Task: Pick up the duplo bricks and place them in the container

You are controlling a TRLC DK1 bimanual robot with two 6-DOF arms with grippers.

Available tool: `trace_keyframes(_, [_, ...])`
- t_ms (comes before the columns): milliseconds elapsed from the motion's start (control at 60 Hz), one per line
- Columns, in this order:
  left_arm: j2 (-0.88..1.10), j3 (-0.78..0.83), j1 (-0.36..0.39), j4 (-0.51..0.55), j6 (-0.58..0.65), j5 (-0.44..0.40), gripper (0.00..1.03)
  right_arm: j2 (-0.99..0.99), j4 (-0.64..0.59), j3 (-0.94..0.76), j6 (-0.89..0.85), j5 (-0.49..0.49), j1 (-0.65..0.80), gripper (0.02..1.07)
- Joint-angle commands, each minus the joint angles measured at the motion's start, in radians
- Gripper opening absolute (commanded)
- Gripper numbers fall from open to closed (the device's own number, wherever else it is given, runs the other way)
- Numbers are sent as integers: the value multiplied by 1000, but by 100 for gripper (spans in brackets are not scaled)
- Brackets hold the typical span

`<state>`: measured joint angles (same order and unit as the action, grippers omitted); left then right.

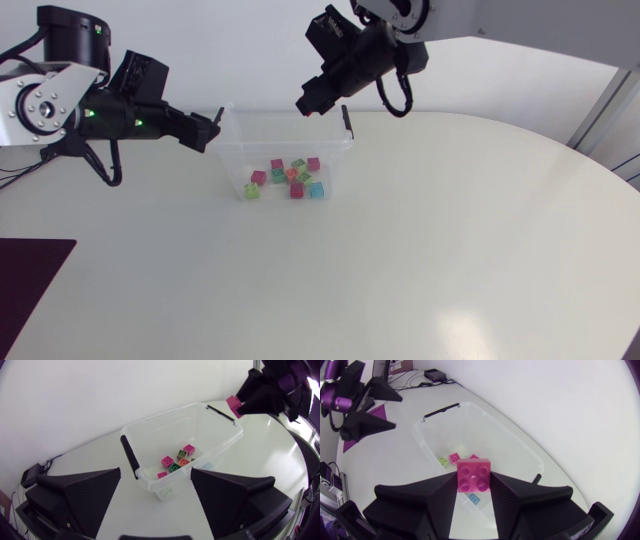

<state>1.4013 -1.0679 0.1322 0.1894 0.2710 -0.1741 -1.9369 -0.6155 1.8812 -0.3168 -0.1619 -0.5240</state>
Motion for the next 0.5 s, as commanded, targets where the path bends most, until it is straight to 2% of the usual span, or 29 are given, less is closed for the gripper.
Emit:
trace_keyframes(0, [-64,68,-13,25,20,10,98,-96,14,78,33,-14,25,39])
trace_keyframes(83, [-117,115,-23,36,17,12,98,-165,14,136,41,-22,41,39])
trace_keyframes(133, [-148,140,-31,35,17,13,98,-194,14,157,44,-22,44,46])
trace_keyframes(150, [-176,163,-36,33,19,15,98,-221,11,179,48,-22,51,56])
trace_keyframes(233, [-219,194,-55,33,19,16,98,-263,7,220,50,-19,62,73])
trace_keyframes(317, [-269,232,-62,33,20,16,98,-283,5,237,55,-16,67,84])
trace_keyframes(333, [-275,235,-63,33,22,16,98,-284,5,237,56,-16,68,90])
trace_keyframes(417, [-326,283,-89,18,22,16,98,-275,2,228,61,-14,68,96])
trace_keyframes(483, [-346,313,-100,1,36,16,98,-237,8,193,62,-13,70,97])
